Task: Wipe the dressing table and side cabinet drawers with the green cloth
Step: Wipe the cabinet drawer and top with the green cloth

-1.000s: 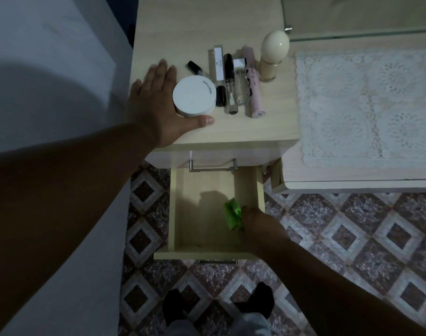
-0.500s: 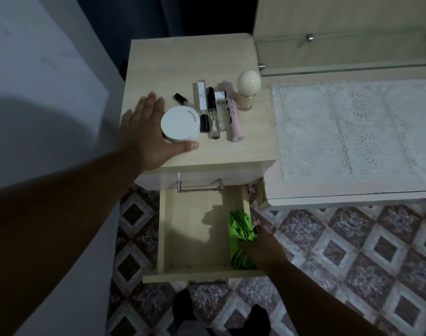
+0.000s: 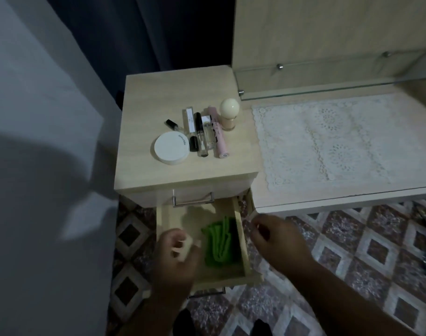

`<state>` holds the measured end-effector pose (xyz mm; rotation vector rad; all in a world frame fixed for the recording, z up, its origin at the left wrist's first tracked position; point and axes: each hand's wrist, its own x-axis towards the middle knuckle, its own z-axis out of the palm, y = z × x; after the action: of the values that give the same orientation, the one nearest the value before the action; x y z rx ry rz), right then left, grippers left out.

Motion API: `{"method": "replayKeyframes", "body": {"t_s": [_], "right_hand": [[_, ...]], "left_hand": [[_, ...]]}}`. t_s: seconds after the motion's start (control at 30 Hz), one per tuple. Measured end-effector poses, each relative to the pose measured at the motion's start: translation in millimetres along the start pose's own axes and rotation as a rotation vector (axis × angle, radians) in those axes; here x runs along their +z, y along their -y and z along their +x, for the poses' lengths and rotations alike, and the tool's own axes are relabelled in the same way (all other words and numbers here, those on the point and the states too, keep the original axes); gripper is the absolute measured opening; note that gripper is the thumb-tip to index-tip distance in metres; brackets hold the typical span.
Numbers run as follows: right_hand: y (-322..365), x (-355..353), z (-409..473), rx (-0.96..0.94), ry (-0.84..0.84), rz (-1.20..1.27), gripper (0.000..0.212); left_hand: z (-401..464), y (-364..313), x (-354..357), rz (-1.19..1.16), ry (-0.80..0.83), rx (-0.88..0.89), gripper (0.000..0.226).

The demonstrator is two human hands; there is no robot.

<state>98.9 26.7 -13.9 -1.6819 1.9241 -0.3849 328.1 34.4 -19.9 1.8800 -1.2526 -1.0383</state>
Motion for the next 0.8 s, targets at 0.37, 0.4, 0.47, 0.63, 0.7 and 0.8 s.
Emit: {"method": "replayKeyframes", "body": {"t_s": [0.37, 0.4, 0.47, 0.63, 0.7, 0.8], "right_hand": [[-82, -16, 104, -0.154, -0.054, -0.499, 0.079], [-85, -13, 104, -0.158, -0.057, -0.487, 0.078], [-86, -14, 108, -0.156, -0.060, -0.466, 0.076], [-85, -14, 108, -0.159, -0.056, -0.450, 0.077], [-85, -14, 108, -0.163, -0.050, -0.446, 0.077], [-85, -14, 110, -0.157, -0.060, -0.442, 0.077]], "left_hand": [[64, 74, 94, 0.571, 0.245, -0.183, 0.098], [63, 73, 96, 0.656, 0.212, -0.060, 0.090], [59, 71, 103, 0.845, 0.180, 0.262, 0.071], [54, 73, 135, 1.110, 0.492, 0.349, 0.064], [56, 84, 142, 1.041, 0.496, 0.177, 0.080], [60, 92, 142, 0.757, 0.426, -0.006, 0.090]]}}
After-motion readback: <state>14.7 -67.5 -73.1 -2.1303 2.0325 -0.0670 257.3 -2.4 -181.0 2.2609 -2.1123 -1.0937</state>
